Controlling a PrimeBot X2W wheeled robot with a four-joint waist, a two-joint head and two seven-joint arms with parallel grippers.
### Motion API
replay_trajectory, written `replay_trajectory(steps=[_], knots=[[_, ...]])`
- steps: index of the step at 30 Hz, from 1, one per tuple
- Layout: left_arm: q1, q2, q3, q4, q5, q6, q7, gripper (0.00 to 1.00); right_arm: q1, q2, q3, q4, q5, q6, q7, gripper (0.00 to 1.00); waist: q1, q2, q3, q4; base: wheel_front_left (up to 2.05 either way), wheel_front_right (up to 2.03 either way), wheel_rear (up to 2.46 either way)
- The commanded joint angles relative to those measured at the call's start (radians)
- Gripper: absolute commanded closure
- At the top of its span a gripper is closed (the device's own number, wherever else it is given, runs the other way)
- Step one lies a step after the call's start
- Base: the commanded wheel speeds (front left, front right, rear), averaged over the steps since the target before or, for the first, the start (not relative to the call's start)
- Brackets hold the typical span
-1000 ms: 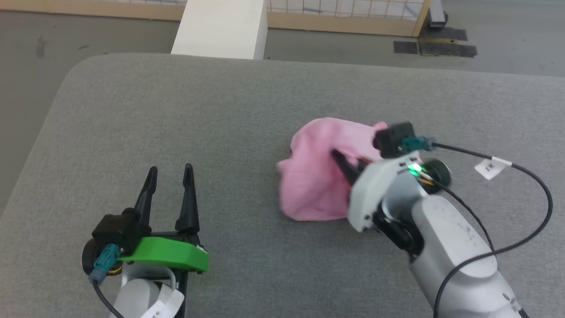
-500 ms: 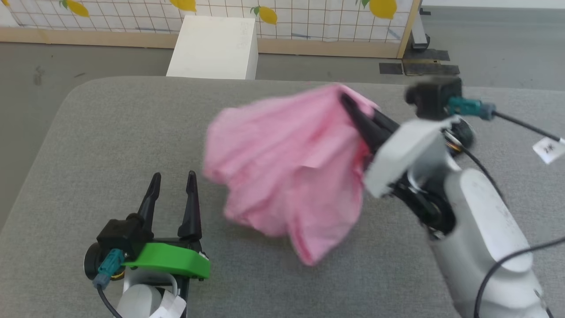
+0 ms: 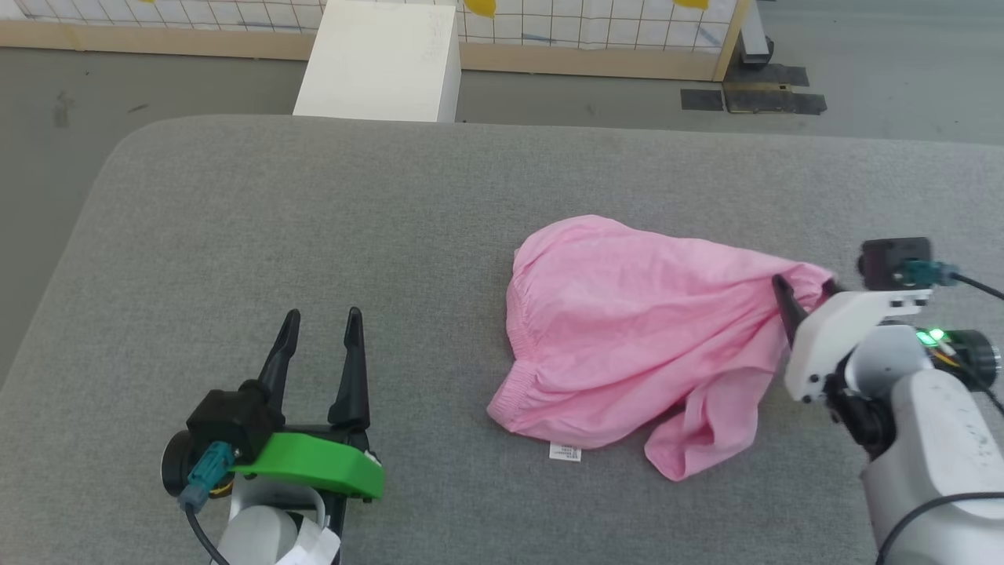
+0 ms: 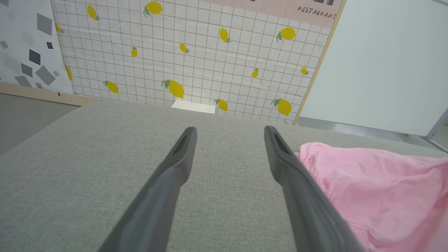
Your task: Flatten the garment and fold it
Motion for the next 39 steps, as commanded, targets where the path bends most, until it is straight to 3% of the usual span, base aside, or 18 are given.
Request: replay_trajectory(steps=[1, 5, 12, 16, 23, 32, 33, 34, 35, 39], knots=[[-0.007, -0.003, -0.003, 0.0, -0.003, -0.004, -0.004, 0.0, 0.017, -0.001, -0.017, -0.021, -0.012, -0.002, -0.019, 0.0, 0.0, 0.0, -0.002, 0.0, 0.0, 0.0, 0.0], [-0.001, -0.003, -0.006, 0.005, -0.005, -0.003, -0.004, 0.0, 0.082, 0.007, -0.025, -0.152, -0.005, -0.002, -0.054, 0.0, 0.0, 0.0, -0.015, -0.001, 0.0, 0.0, 0.0], [0.004, -0.003, -0.006, -0.003, -0.011, 0.0, -0.004, 0.0, 0.359, 0.014, 0.136, -0.512, 0.047, -0.002, 0.003, 0.0, 0.0, 0.0, -0.021, -0.004, 0.0, 0.0, 0.0], [0.004, -0.003, -0.002, -0.01, -0.014, 0.004, -0.004, 0.0, 0.492, 0.013, 0.234, -0.604, 0.03, -0.002, 0.066, 0.0, 0.0, 0.0, -0.012, -0.015, 0.0, 0.0, 0.0], [-0.019, -0.003, -0.013, -0.012, -0.016, 0.002, -0.004, 0.0, 0.516, 0.02, 0.322, -0.518, -0.022, -0.002, 0.092, 0.0, 0.0, 0.0, 0.025, -0.013, 0.0, 0.0, 0.0], [-0.041, -0.003, -0.033, -0.003, -0.024, 0.005, -0.004, 0.0, 0.436, 0.045, 0.247, -0.328, -0.105, -0.002, 0.12, 0.0, 0.0, 0.0, 0.063, 0.021, 0.0, 0.0, 0.0], [-0.04, -0.003, -0.032, -0.002, -0.025, 0.006, -0.004, 0.0, 0.432, 0.045, 0.239, -0.321, -0.102, -0.002, 0.122, 0.36, 0.0, 0.0, 0.063, 0.023, 0.0, 0.0, 0.0], [-0.04, -0.003, -0.03, -0.002, -0.025, 0.006, -0.004, 0.0, 0.427, 0.046, 0.232, -0.321, -0.093, -0.002, 0.116, 0.96, 0.0, 0.0, 0.064, 0.024, 0.0, 0.0, 0.0], [-0.039, -0.003, -0.028, -0.003, -0.026, 0.006, -0.004, 0.0, 0.424, 0.047, 0.222, -0.325, -0.083, -0.002, 0.106, 1.0, 0.0, 0.0, 0.063, 0.025, 0.0, 0.0, 0.0], [-0.034, -0.003, -0.022, 0.0, -0.025, 0.006, -0.004, 0.0, 0.426, 0.048, 0.142, -0.381, 0.001, -0.002, 0.062, 1.0, 0.0, 0.0, 0.054, 0.022, 0.0, 0.0, 0.0]])
